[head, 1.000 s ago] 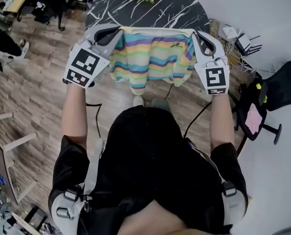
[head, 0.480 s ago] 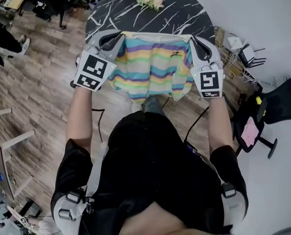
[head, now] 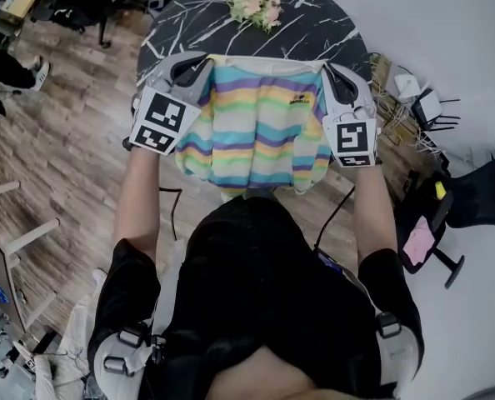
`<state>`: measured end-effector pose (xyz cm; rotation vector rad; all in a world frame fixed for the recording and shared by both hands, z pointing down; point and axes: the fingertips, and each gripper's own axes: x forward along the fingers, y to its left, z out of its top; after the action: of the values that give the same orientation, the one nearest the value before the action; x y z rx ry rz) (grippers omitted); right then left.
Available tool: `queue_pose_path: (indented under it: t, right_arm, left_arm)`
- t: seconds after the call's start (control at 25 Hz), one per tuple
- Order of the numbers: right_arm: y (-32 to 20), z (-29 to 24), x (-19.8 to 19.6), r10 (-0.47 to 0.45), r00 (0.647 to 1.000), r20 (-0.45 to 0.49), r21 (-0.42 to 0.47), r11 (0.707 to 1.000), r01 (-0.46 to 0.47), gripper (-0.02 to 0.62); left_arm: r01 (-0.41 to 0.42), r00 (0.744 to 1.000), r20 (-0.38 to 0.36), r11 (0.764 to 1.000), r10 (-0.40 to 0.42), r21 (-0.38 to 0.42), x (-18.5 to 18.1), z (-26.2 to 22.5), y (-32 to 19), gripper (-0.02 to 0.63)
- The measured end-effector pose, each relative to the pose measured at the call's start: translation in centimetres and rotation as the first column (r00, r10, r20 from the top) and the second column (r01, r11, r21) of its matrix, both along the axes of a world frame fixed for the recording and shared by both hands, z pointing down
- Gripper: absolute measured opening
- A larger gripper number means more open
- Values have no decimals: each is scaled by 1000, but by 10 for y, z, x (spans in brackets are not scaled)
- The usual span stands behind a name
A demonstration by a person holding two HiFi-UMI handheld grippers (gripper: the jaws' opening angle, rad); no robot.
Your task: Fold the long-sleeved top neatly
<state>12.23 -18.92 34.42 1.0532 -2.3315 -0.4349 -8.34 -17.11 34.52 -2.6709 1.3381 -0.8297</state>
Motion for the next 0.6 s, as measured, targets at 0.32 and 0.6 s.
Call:
queue_pose_path:
  t: [0.32,0.6]
  right_arm:
    - [-54,54,-6,-21,1000,-16,-90,996,20,20]
    - [-103,109,-11,-20,999,-48,-168,986,11,20]
  left_arm:
    - [42,999,5,995,-42,-85,-6,55,-49,14]
    - [70,998,6,987,-70,-145,-12,104,-94,14]
